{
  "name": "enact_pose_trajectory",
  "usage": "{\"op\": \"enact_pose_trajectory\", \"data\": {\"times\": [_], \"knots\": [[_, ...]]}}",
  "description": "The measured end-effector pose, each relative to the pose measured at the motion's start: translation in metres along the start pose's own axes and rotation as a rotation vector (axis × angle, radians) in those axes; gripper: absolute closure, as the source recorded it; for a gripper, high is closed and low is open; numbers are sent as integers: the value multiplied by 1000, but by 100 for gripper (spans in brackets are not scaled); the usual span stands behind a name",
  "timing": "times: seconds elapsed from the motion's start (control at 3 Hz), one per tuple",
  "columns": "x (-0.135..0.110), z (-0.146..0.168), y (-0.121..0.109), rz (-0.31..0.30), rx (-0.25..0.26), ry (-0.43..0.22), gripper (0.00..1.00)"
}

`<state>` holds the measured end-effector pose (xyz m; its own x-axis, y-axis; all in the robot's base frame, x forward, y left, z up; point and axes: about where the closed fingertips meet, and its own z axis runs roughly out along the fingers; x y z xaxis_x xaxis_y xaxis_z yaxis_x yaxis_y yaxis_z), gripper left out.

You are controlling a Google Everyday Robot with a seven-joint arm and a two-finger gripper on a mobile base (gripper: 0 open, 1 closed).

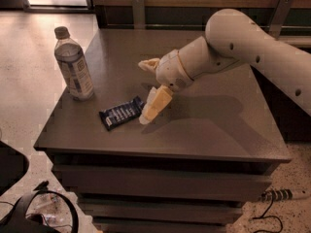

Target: Pick rxbar blueberry

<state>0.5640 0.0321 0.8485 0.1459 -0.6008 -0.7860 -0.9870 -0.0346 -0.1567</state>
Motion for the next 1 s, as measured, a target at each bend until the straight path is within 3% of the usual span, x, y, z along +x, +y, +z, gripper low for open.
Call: {"op": "enact_pose_trajectory", "data": {"times": [1.0], "knots": [[-1,34,3,-16,-64,-55,0]]}}
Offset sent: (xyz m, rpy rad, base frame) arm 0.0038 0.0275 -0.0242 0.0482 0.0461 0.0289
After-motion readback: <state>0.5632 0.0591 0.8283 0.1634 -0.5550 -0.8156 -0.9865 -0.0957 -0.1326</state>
